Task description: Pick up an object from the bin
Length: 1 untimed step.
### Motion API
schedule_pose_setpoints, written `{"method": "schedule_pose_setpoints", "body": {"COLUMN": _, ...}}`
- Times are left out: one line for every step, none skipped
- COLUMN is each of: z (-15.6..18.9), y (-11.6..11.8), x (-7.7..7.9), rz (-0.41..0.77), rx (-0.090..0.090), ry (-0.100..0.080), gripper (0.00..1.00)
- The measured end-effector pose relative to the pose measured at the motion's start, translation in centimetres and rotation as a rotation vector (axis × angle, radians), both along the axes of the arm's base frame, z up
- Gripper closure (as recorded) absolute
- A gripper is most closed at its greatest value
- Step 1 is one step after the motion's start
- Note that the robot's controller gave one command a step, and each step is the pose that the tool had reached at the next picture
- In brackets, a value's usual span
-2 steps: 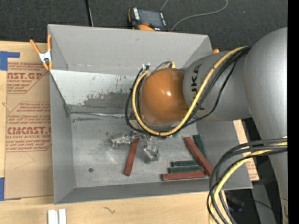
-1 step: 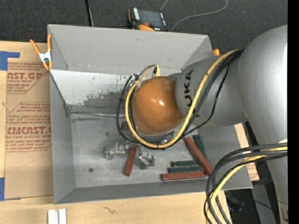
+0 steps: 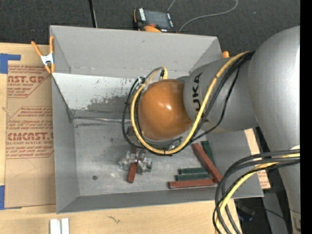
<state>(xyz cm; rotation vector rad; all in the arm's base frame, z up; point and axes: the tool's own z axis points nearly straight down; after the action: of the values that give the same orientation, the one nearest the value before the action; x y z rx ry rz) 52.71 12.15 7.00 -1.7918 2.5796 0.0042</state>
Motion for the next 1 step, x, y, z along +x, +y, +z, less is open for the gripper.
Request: {"method": "schedule_pose_setpoints", "body": {"z": 0.05, "y": 0.1, "x": -0.02, "rz": -0.002, "rx": 0.0, "ry": 0.0, "gripper": 1.0}}
